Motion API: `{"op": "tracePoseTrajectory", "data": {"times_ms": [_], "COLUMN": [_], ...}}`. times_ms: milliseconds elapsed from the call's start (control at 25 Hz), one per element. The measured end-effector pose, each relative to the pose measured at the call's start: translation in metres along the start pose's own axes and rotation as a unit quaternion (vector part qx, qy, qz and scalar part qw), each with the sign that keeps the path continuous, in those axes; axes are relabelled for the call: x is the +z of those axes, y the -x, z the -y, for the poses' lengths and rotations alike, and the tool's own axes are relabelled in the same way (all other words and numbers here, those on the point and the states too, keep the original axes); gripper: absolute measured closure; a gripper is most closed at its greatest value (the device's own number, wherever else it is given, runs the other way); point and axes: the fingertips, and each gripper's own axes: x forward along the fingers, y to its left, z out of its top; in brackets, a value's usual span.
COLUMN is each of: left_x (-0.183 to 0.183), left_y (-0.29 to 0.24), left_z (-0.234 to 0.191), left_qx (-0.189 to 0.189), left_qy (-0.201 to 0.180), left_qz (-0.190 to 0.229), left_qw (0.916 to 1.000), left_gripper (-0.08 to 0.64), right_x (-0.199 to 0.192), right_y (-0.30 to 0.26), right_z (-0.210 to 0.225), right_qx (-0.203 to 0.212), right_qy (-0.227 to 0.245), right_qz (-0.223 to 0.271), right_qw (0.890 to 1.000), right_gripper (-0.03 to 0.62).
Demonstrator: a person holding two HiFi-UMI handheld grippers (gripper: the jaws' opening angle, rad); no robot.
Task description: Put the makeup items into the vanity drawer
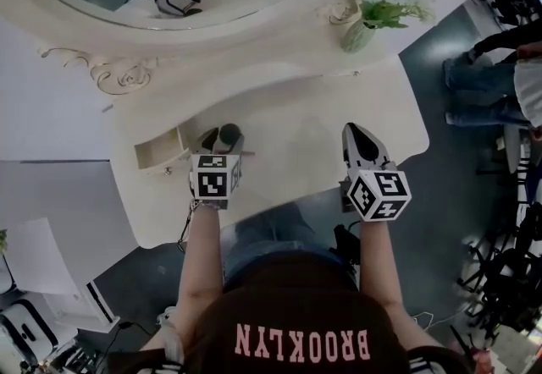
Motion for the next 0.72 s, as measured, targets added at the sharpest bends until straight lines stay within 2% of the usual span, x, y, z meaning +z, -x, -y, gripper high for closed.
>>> {"op": "tracePoseTrajectory", "data": {"times_ms": [280,440,480,520,560,720], "left_x": [-0.015,-0.016,-0.016,-0.014,-0.012,-0.002], "left_y": [-0.025,-0.028,-0.027,-0.026,-0.024,-0.017], "left_z": [-0.005,-0.008,-0.009,-0.011,-0.012,-0.009], "left_qx": [0.014,0.026,0.029,0.034,0.037,0.022], "left_qy": [0.017,-0.001,-0.007,-0.010,-0.008,0.002], "left_qz": [-0.038,-0.047,-0.046,-0.042,-0.037,-0.021], "left_qw": [0.9990,0.9986,0.9985,0.9985,0.9986,0.9995], "left_gripper": [0.327,0.339,0.355,0.469,0.511,0.512], "right_x": [-0.012,-0.012,-0.011,-0.010,-0.008,0.000], "right_y": [-0.010,-0.013,-0.014,-0.014,-0.015,-0.015], "right_z": [0.014,0.017,0.017,0.016,0.015,0.011], "right_qx": [-0.003,-0.002,-0.001,0.000,0.001,0.004], "right_qy": [0.013,0.014,0.014,0.015,0.016,0.019], "right_qz": [-0.027,-0.028,-0.027,-0.026,-0.025,-0.016], "right_qw": [1.000,0.999,1.000,1.000,1.000,1.000], "right_gripper": [0.601,0.601,0.601,0.601,0.601,0.601]}}
